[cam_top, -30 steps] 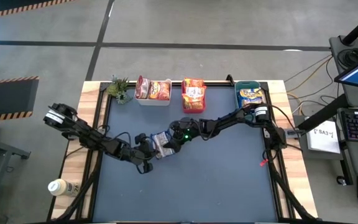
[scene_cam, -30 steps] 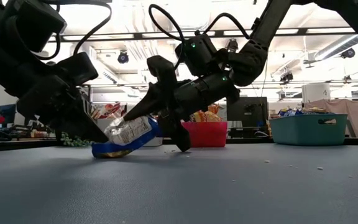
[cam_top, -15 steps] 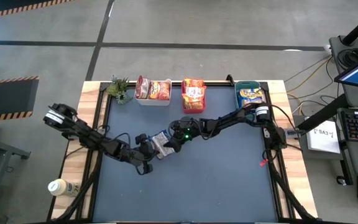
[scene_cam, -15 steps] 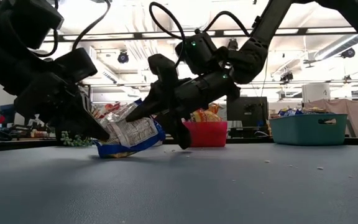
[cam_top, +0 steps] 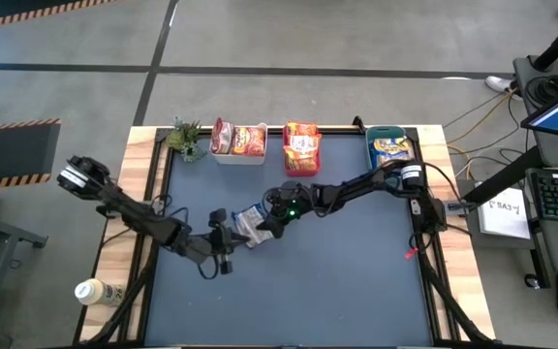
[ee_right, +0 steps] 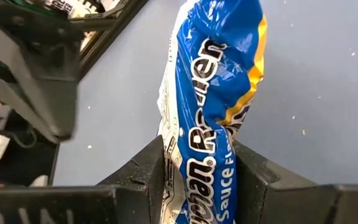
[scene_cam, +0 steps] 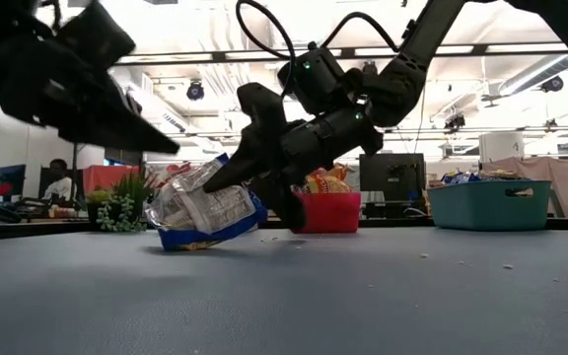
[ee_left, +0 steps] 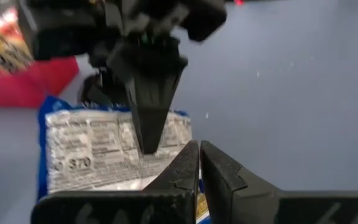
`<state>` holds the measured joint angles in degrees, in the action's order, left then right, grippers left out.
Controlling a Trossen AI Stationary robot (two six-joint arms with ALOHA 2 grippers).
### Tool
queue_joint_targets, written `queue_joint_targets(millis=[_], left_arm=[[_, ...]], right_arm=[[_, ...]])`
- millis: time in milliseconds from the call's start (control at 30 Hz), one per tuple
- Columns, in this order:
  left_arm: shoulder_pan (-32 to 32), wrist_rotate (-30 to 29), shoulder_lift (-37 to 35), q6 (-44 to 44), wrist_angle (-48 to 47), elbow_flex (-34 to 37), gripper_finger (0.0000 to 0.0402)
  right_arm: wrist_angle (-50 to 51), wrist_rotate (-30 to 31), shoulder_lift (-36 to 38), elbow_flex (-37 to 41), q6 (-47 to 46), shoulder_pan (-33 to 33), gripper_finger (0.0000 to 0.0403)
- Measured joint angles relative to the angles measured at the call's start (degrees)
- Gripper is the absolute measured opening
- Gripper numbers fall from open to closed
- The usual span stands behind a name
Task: Sort Maruchan noodles
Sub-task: Put the blue noodle pack into the green bin
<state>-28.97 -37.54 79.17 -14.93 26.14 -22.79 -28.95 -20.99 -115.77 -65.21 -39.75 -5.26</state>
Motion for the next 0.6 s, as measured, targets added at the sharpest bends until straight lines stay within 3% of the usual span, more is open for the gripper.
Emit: queue_joint_targets(millis=[267,600], left_arm=[[-3.39,-5.36,-1.52,3.40,1.85,0.00,0.0000],[-3.48,-5.61,-0.78,1.68,1.81,0.00,0.0000]], right_arm=[[9.05,1.96,6.60,0.04,6.47,-0.02,0.0121],[29.61,12.64,23.84,0.11,17.01,-0.02,0.0121]])
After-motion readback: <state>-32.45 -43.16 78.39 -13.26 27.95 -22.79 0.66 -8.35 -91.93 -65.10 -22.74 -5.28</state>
